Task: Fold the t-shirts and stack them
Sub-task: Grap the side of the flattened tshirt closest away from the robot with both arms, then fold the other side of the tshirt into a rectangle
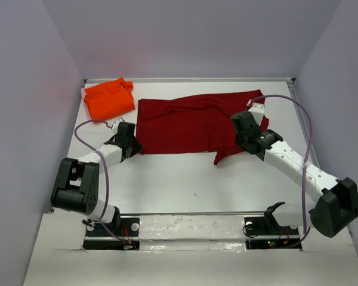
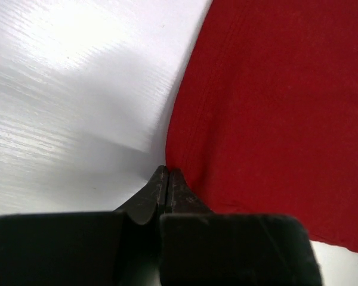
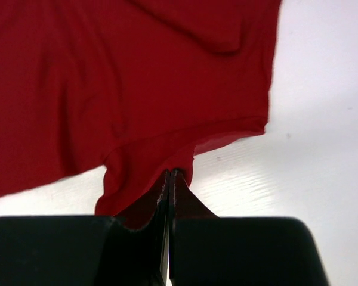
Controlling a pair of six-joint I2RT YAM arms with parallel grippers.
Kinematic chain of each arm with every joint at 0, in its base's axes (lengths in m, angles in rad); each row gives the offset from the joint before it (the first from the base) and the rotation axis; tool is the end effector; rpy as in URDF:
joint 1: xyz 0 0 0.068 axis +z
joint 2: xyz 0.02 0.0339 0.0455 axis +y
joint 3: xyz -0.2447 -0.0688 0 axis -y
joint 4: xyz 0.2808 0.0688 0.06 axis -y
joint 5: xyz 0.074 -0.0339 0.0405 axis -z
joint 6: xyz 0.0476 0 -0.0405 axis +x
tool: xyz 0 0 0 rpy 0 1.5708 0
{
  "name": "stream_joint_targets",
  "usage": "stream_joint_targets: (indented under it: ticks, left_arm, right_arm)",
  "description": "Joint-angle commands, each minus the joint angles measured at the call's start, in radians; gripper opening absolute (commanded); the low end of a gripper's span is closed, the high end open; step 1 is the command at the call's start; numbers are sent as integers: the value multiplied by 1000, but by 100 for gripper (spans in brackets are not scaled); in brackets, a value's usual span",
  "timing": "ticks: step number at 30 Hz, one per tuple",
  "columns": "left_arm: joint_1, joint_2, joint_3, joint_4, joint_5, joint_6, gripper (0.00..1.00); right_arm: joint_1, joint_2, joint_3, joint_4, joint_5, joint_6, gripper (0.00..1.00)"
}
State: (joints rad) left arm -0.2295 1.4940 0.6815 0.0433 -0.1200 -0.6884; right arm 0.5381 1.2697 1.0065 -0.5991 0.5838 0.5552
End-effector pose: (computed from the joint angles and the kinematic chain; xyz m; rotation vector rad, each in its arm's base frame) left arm 0.3178 -0.0684 0.1105 -0.5938 2.2787 -0.3151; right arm 0.2781 0.1354 0.2457 0.2689 2.2450 -0.1448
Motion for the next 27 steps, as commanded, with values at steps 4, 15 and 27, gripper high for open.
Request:
stream_joint_targets:
  ticks: [4, 15, 27]
  left_arm:
    - [-7, -98, 96, -77, -14, 52, 0]
    - [22, -107, 173, -105, 8, 104, 0]
    - [136, -86, 251, -112, 88, 147, 0]
  right_arm:
    - [6, 54, 89, 10, 243, -21, 0]
    - [-56, 250, 214, 58, 384, -47, 0]
    - [-202, 358, 359, 122, 364, -116, 0]
